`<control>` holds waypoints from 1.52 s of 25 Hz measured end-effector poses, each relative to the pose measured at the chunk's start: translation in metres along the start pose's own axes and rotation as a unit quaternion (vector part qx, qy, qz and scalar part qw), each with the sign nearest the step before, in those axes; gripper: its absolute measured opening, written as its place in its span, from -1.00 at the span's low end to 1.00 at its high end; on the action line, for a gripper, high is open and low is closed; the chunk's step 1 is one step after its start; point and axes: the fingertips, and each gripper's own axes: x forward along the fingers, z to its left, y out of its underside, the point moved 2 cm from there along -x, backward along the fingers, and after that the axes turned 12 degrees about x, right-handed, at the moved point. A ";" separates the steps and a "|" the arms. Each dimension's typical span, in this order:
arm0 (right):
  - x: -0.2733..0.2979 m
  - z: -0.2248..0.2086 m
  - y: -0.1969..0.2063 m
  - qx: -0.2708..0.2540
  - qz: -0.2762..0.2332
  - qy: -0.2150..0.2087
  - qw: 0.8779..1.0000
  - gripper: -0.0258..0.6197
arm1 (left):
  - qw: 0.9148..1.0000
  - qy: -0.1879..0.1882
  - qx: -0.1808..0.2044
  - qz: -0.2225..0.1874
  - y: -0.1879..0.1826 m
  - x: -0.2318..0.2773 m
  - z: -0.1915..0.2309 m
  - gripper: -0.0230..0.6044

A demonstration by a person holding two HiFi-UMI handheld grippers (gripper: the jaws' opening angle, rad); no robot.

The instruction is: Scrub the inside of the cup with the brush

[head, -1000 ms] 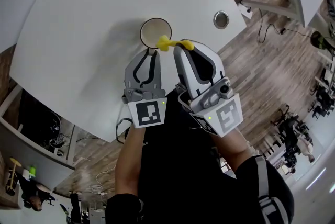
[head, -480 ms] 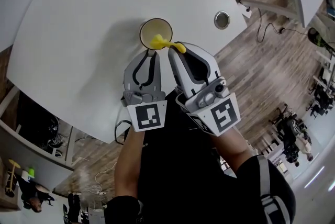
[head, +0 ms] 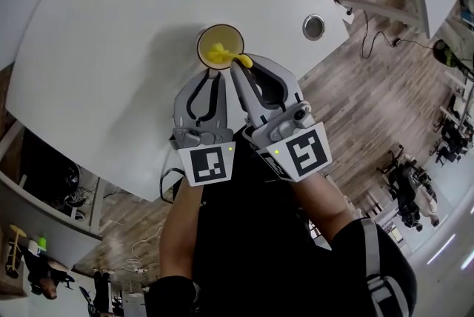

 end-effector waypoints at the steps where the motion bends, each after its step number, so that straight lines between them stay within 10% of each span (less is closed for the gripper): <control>1: 0.000 -0.002 0.001 -0.001 0.001 0.002 1.000 -0.83 | 1.000 0.002 -0.001 -0.001 0.000 0.000 0.000 -0.74; 38: -0.027 0.014 -0.017 -0.056 0.001 -0.018 0.998 -0.83 | 0.995 0.086 0.035 -0.031 0.003 -0.003 0.014 -0.74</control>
